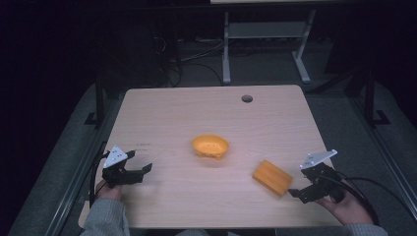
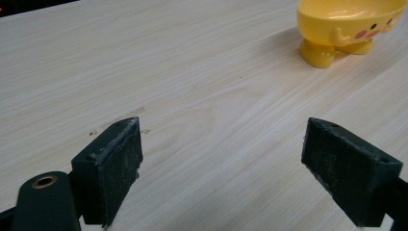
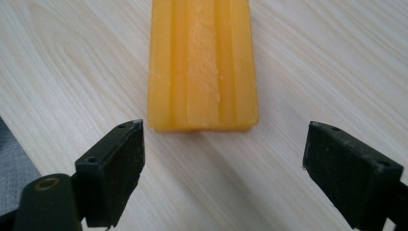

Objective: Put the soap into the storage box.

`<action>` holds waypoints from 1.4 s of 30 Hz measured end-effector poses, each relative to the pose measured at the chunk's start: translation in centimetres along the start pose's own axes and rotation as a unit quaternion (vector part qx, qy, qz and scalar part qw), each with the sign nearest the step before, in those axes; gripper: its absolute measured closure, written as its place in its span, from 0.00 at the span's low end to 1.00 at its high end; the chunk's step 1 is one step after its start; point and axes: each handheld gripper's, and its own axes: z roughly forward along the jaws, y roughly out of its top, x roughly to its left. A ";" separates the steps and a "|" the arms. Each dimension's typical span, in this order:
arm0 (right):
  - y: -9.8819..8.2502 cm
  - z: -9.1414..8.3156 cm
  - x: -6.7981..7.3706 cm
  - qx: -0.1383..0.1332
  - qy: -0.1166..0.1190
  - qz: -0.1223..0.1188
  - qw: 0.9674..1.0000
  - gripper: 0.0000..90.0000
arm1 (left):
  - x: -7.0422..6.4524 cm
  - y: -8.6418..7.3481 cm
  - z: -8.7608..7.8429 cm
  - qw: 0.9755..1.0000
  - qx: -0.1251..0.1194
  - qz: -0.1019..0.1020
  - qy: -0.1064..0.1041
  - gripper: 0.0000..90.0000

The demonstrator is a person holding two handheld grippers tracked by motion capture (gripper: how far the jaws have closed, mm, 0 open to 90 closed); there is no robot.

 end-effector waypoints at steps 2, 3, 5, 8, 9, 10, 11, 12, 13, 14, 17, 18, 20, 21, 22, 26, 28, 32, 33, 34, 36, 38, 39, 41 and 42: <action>0.2 0.1 0.1 -0.002 0.001 -0.002 1.000 0.16 | 0.0 0.0 0.0 1.000 0.001 -0.001 0.000 0.15; 0.6 0.3 0.1 -0.003 0.005 -0.006 1.000 0.16 | 0.0 0.0 0.0 1.000 0.003 0.000 -0.001 0.15; 0.9 0.5 0.3 0.001 0.005 -0.010 1.000 0.16 | 0.0 0.0 0.0 1.000 0.000 -0.001 0.000 0.15; 1.3 0.7 0.4 0.005 0.004 -0.015 1.000 0.15 | 0.1 0.0 -0.1 1.000 0.002 0.001 0.000 0.15; 1.8 0.9 0.4 0.009 0.004 -0.019 1.000 0.15 | 0.2 0.0 -0.1 1.000 0.001 0.000 0.001 0.15; 2.0 1.0 0.5 0.011 0.004 -0.021 1.000 0.15 | 0.2 0.0 -0.1 1.000 0.000 -0.002 0.001 0.15; 2.3 1.2 0.5 0.014 0.004 -0.025 1.000 0.15 | 0.2 0.0 -0.1 1.000 0.001 -0.001 0.002 0.15; 2.5 1.4 0.6 0.017 0.004 -0.028 0.999 0.15 | 0.2 0.0 -0.1 1.000 0.000 -0.001 0.001 0.15; 2.8 1.5 0.6 0.019 0.006 -0.030 0.999 0.15 | 0.2 0.0 -0.1 1.000 -0.001 -0.001 0.001 0.15; 2.9 1.7 0.7 0.021 0.007 -0.032 0.999 0.15 | 0.2 0.0 -0.1 1.000 -0.001 -0.001 0.001 0.15; 3.7 2.3 0.9 0.031 0.009 -0.040 0.999 0.15 | 0.2 0.1 -0.2 1.000 0.000 0.001 0.000 0.15; 3.9 2.4 1.0 0.032 0.010 -0.041 0.999 0.15 | 0.2 0.1 -0.2 1.000 0.001 0.003 0.000 0.15; 4.3 2.7 1.1 0.033 0.011 -0.045 0.998 0.15 | 0.2 0.1 -0.2 1.000 0.002 0.003 0.000 0.15; 4.5 2.8 1.2 0.036 0.011 -0.045 0.998 0.15 | 0.2 0.1 -0.2 1.000 0.002 0.003 0.000 0.15; 4.7 3.0 1.2 0.039 0.010 -0.046 0.998 0.15 | 0.2 0.1 -0.1 1.000 0.001 0.002 0.000 0.15; 5.2 3.8 1.4 0.049 0.013 -0.047 0.998 0.15 | 0.2 0.0 -0.2 1.000 -0.001 0.001 0.000 0.15; 5.4 4.1 1.5 0.054 0.015 -0.047 0.997 0.15 | 0.2 0.0 -0.1 1.000 -0.003 -0.002 0.000 0.15; 5.8 4.7 1.6 0.062 0.015 -0.051 0.997 0.15 | 0.2 0.0 -0.2 1.000 -0.004 -0.002 0.001 0.15; 6.0 4.9 1.6 0.064 0.016 -0.051 0.996 0.15 | 0.2 0.0 -0.2 1.000 -0.004 -0.002 0.000 0.15; 6.0 4.9 1.6 0.064 0.016 -0.051 0.996 0.15 | 0.2 0.0 -0.2 1.000 -0.002 -0.002 -0.001 0.15; 6.2 5.2 1.5 0.065 0.017 -0.049 0.997 0.15 | 0.2 0.0 -0.2 1.000 0.001 0.004 -0.001 0.15; 6.3 5.4 1.5 0.066 0.017 -0.049 0.996 0.15 | 0.2 0.0 -0.2 1.000 0.002 0.005 -0.002 0.15; 6.3 5.6 1.5 0.068 0.017 -0.047 0.996 0.15 | 0.2 0.0 -0.2 1.000 0.003 0.007 -0.002 0.15; 6.4 5.9 1.4 0.071 0.017 -0.047 0.996 0.15 | 0.3 0.0 -0.2 1.000 0.003 0.007 -0.002 0.15; 6.4 6.0 1.4 0.072 0.017 -0.048 0.996 0.15 | 0.2 0.0 -0.2 1.000 0.001 0.005 -0.001 0.15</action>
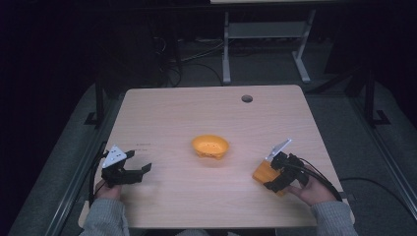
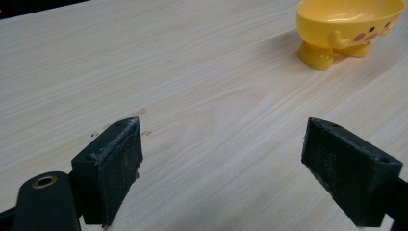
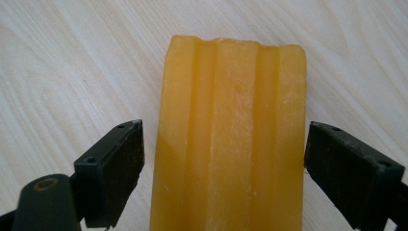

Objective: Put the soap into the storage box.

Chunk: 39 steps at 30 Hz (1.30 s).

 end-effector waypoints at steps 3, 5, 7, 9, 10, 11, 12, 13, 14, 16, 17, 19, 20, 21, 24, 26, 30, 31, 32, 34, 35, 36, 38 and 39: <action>0.2 0.4 -0.1 0.006 -0.001 -0.001 1.000 0.15 | 0.0 0.0 0.0 1.000 -0.001 -0.001 0.000 0.15; 0.2 0.5 -0.1 0.006 -0.001 -0.001 1.000 0.15 | 0.0 0.0 0.0 1.000 -0.001 -0.001 -0.001 0.15; 0.4 0.7 -0.1 0.010 -0.003 -0.003 1.000 0.15 | -0.1 0.0 0.1 1.000 -0.002 0.000 -0.001 0.15; 0.4 0.7 -0.1 0.012 -0.004 -0.003 1.000 0.15 | -0.1 0.0 0.1 1.000 -0.002 -0.001 -0.001 0.15; 0.5 0.9 -0.1 0.013 -0.007 -0.001 1.000 0.15 | 0.0 0.0 0.0 1.000 0.000 0.000 -0.001 0.15; 0.6 1.0 -0.1 0.013 -0.007 -0.002 1.000 0.16 | 0.0 0.0 0.0 1.000 0.000 0.000 -0.001 0.15; 0.6 1.1 -0.1 0.015 -0.009 -0.005 1.000 0.16 | 0.0 0.0 0.0 1.000 -0.002 -0.001 -0.001 0.15; 0.6 1.1 -0.1 0.016 -0.009 -0.006 1.000 0.16 | 0.0 0.0 0.0 1.000 -0.002 -0.002 -0.001 0.15; 0.6 1.1 -0.1 0.016 -0.009 -0.006 1.000 0.16 | 0.0 0.0 0.0 1.000 -0.002 -0.002 -0.001 0.15; 0.7 1.5 -0.1 0.020 -0.012 -0.007 1.000 0.16 | 0.0 0.0 0.0 1.000 -0.004 -0.005 -0.001 0.15; 0.7 1.5 -0.1 0.021 -0.010 -0.005 1.000 0.16 | 0.0 0.0 0.0 1.000 -0.004 -0.004 -0.001 0.15; 0.7 1.6 -0.1 0.022 -0.010 -0.006 1.000 0.16 | 0.0 0.0 0.0 1.000 -0.004 -0.004 -0.001 0.15; 0.6 1.7 -0.1 0.023 -0.010 -0.005 1.000 0.17 | 0.0 0.0 0.0 1.000 -0.003 -0.002 -0.001 0.15; 0.6 1.9 -0.1 0.026 -0.009 -0.006 1.000 0.18 | 0.0 0.0 0.0 1.000 -0.003 -0.003 -0.001 0.15; 0.6 2.0 -0.1 0.026 -0.007 -0.006 1.000 0.19 | 0.0 0.0 0.0 1.000 -0.005 -0.005 0.000 0.15; 0.6 2.1 -0.1 0.028 -0.011 -0.006 1.000 0.20 | 0.0 0.0 0.0 1.000 -0.004 -0.006 0.000 0.15; 0.7 2.2 -0.1 0.029 -0.010 -0.006 1.000 0.21 | 0.0 0.0 0.0 1.000 -0.005 -0.005 0.000 0.15; 0.7 2.3 -0.1 0.030 -0.011 -0.007 0.999 0.21 | 0.0 0.0 0.0 1.000 -0.005 -0.005 0.000 0.15; 0.7 2.3 -0.1 0.030 -0.012 -0.007 0.999 0.21 | 0.0 0.0 0.0 1.000 -0.005 -0.006 0.000 0.15; 0.7 2.3 -0.1 0.031 -0.013 -0.008 0.999 0.22 | 0.0 0.0 0.0 1.000 -0.005 -0.006 0.000 0.15; 0.8 2.2 -0.1 0.033 -0.017 -0.011 0.999 0.22 | 0.0 0.0 0.0 1.000 -0.005 -0.006 0.000 0.15; 0.8 2.2 0.0 0.032 -0.015 -0.010 0.999 0.22 | 0.0 0.0 0.0 1.000 -0.005 -0.006 0.000 0.15; 0.8 2.2 0.0 0.031 -0.016 -0.013 0.999 0.23 | 0.0 0.0 0.0 1.000 -0.005 -0.007 0.000 0.15; 0.7 2.2 0.0 0.030 -0.014 -0.015 0.999 0.23 | 0.0 0.0 0.0 1.000 -0.004 -0.006 0.001 0.15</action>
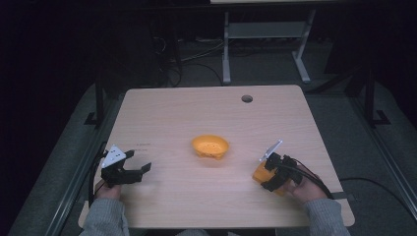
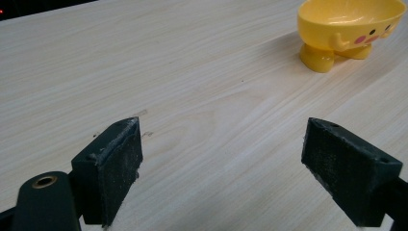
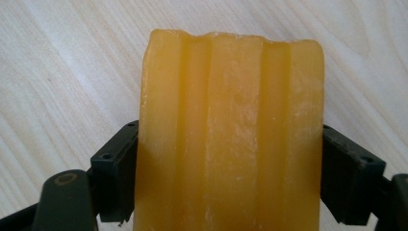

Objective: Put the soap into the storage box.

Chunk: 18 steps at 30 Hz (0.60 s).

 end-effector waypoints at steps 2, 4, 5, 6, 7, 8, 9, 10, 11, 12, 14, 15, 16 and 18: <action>0.0 0.0 0.1 0.000 0.001 -0.005 1.000 0.23 | 0.0 0.0 0.0 1.000 0.000 0.000 0.000 0.15; -0.1 -0.1 0.2 0.001 0.004 -0.013 1.000 0.23 | 0.0 0.0 0.0 1.000 0.000 0.000 0.001 0.15; -0.1 -0.1 0.2 0.001 0.005 -0.015 1.000 0.23 | 0.1 0.0 0.0 1.000 0.000 0.000 0.001 0.15; -0.1 -0.1 0.3 0.000 0.007 -0.018 1.000 0.23 | 0.1 0.0 0.0 1.000 0.000 -0.001 0.001 0.15; -0.1 -0.1 0.3 0.001 0.009 -0.019 1.000 0.23 | 0.1 0.0 0.0 1.000 -0.001 -0.001 0.001 0.15; 0.0 -0.2 0.3 0.001 0.011 -0.022 1.000 0.23 | 0.0 0.0 0.0 1.000 -0.001 -0.001 0.001 0.15; 0.0 -0.2 0.3 0.001 0.011 -0.022 1.000 0.23 | 0.0 0.0 0.0 1.000 -0.001 -0.001 0.001 0.15; 0.0 -0.2 0.3 -0.001 0.010 -0.025 1.000 0.23 | 0.0 0.0 0.0 1.000 -0.001 0.000 0.001 0.15; 0.1 -0.3 0.4 -0.003 0.019 -0.026 0.999 0.24 | 0.0 0.0 0.0 1.000 -0.001 0.000 0.000 0.15; 0.3 -0.3 0.5 -0.002 0.018 -0.028 0.999 0.24 | 0.0 0.0 0.0 1.000 -0.001 0.000 0.000 0.15; 0.6 -0.5 0.5 0.000 0.019 -0.033 0.999 0.24 | 0.0 0.0 0.0 1.000 -0.001 -0.001 0.000 0.15; 0.6 -0.5 0.5 0.000 0.019 -0.033 0.999 0.24 | 0.0 0.0 0.0 1.000 -0.001 -0.001 0.000 0.15; 0.7 -0.5 0.5 -0.001 0.017 -0.035 0.999 0.24 | 0.0 0.0 -0.1 1.000 -0.001 -0.001 -0.001 0.15; 1.1 -0.8 0.3 -0.008 0.022 -0.035 0.999 0.24 | 0.0 0.0 0.0 1.000 -0.003 -0.001 -0.001 0.15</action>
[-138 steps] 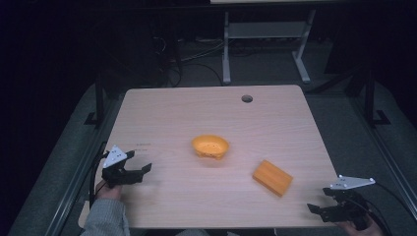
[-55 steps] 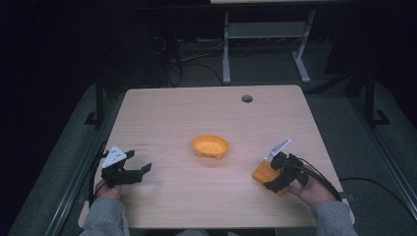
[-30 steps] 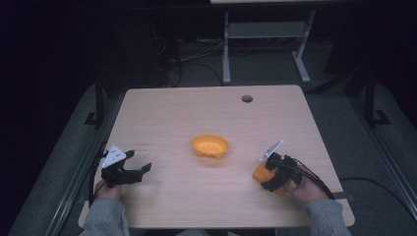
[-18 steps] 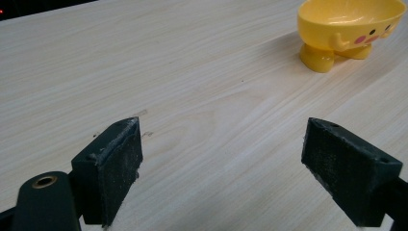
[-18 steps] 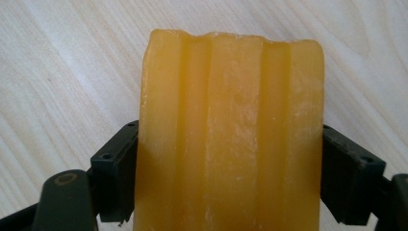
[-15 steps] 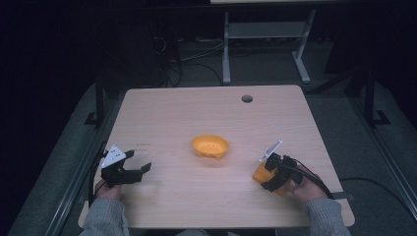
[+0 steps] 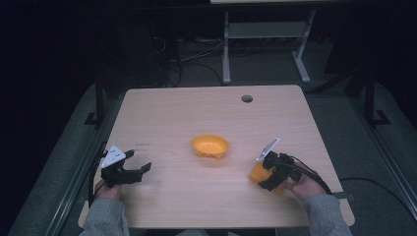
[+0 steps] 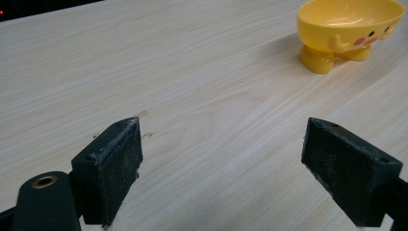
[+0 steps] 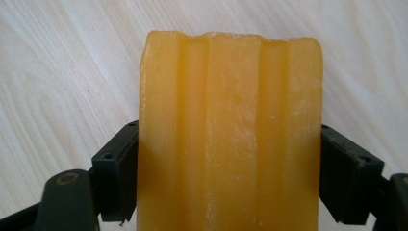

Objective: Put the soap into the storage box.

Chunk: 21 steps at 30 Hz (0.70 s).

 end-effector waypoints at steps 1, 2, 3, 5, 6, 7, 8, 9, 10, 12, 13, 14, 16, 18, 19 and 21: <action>0.1 -0.1 -0.1 -0.001 0.001 -0.001 1.000 0.24 | 0.0 0.0 0.0 1.000 0.001 -0.001 0.000 0.15; 0.2 -0.2 -0.1 -0.001 0.001 -0.001 1.000 0.24 | 0.0 0.0 0.0 1.000 0.001 0.000 0.000 0.15; 0.3 -0.2 -0.2 -0.001 0.001 -0.002 1.000 0.24 | 0.0 0.0 0.0 1.000 0.002 -0.001 0.000 0.15; 0.4 -0.3 -0.3 -0.001 0.000 -0.002 1.000 0.24 | 0.0 0.0 0.0 1.000 0.001 -0.001 -0.001 0.15; 0.6 -0.3 -0.3 -0.002 0.002 0.000 1.000 0.24 | 0.0 0.0 0.0 1.000 0.001 -0.001 -0.001 0.15; 0.8 -0.4 -0.4 -0.004 0.001 0.000 1.000 0.24 | 0.0 0.0 0.0 1.000 0.001 -0.004 -0.001 0.15; 0.9 -0.5 -0.5 -0.005 0.001 -0.001 1.000 0.24 | 0.0 0.0 0.0 1.000 0.001 -0.005 -0.001 0.15; 1.1 -0.5 -0.5 -0.005 0.003 -0.002 1.000 0.24 | 0.0 0.0 0.1 1.000 0.000 -0.005 -0.001 0.15; 1.2 -0.5 -0.6 -0.007 0.004 -0.002 1.000 0.24 | 0.0 0.0 0.0 1.000 0.000 -0.005 -0.001 0.15; 1.3 -0.6 -0.8 -0.009 0.009 -0.001 1.000 0.24 | 0.0 0.0 0.0 1.000 0.001 -0.005 -0.001 0.15; 1.3 -0.6 -0.8 -0.009 0.009 -0.001 1.000 0.24 | 0.0 0.0 0.0 1.000 0.001 -0.005 -0.001 0.15; 1.5 -0.8 -1.0 -0.010 0.008 -0.002 1.000 0.24 | 0.0 0.0 0.0 1.000 0.003 -0.005 0.000 0.15; 1.7 -0.8 -1.2 -0.008 0.008 -0.004 1.000 0.24 | 0.0 0.0 0.0 1.000 0.003 -0.005 -0.001 0.15; 1.9 -0.9 -1.3 -0.005 0.009 -0.006 1.000 0.24 | 0.0 0.0 0.0 1.000 0.003 -0.005 0.000 0.15; 2.0 -0.9 -1.4 -0.005 0.008 -0.007 1.000 0.24 | 0.0 0.0 0.0 1.000 0.003 -0.005 0.000 0.15; 2.1 -1.0 -1.5 -0.004 0.010 -0.008 1.000 0.24 | 0.0 0.0 0.0 1.000 0.002 -0.005 0.000 0.15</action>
